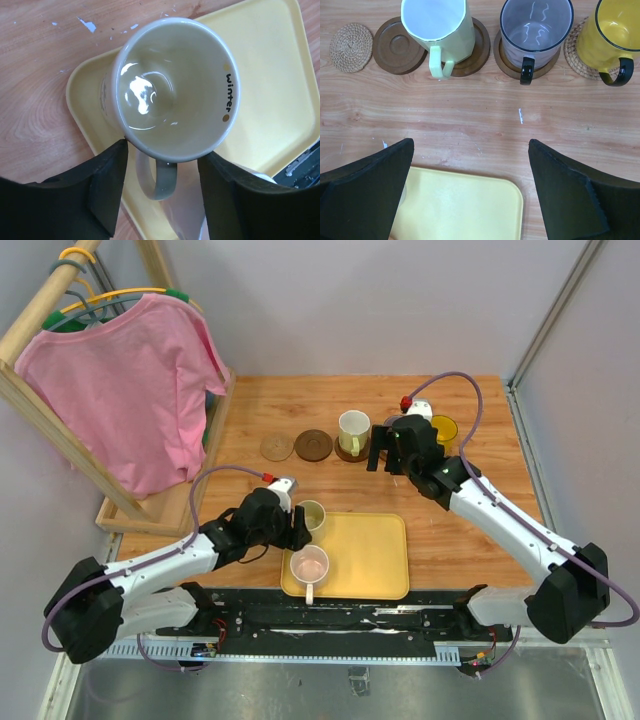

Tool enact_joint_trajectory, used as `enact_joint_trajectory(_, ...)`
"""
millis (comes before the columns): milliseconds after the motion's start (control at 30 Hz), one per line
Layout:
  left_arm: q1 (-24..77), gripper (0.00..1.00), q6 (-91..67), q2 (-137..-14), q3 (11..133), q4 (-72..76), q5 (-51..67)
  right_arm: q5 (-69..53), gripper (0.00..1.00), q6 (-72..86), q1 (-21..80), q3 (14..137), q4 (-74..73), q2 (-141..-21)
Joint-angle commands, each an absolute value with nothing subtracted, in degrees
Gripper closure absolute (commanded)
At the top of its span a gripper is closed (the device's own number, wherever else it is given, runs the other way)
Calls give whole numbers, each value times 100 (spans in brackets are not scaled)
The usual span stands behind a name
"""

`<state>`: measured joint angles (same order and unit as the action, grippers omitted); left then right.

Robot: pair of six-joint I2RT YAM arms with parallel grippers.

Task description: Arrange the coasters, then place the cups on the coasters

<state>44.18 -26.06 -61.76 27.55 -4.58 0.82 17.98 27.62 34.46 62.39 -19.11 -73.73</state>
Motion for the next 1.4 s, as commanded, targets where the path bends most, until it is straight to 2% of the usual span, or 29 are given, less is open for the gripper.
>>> enact_joint_trajectory(0,4445,41,-2545,-6251,2786,-474,-12,1713,2,2815,3541,6183,-1836,-7400)
enact_joint_trajectory(67,4447,44,-2533,-6261,2769,-482,2,1673,2,2835,3541,6175,-1836,-7410)
enact_joint_trajectory(267,4464,63,-2516,-6339,2718,-470,112,1631,2,2885,3540,6122,-1854,-7412)
enact_joint_trajectory(400,4512,85,-2452,-6443,2732,-446,108,1583,2,2919,3542,6098,-1858,-7412)
enact_joint_trajectory(533,4612,98,-2330,-6502,2825,-424,-96,1548,2,2938,3542,6082,-1851,-7422)
enact_joint_trajectory(1067,4702,100,-2345,-6453,4366,-743,-1476,1861,2,2852,3541,5584,-1709,-6874)
enact_joint_trajectory(1367,4686,99,-2327,-7495,5307,-518,-2724,2352,2,2915,3539,5123,-1979,-6616)
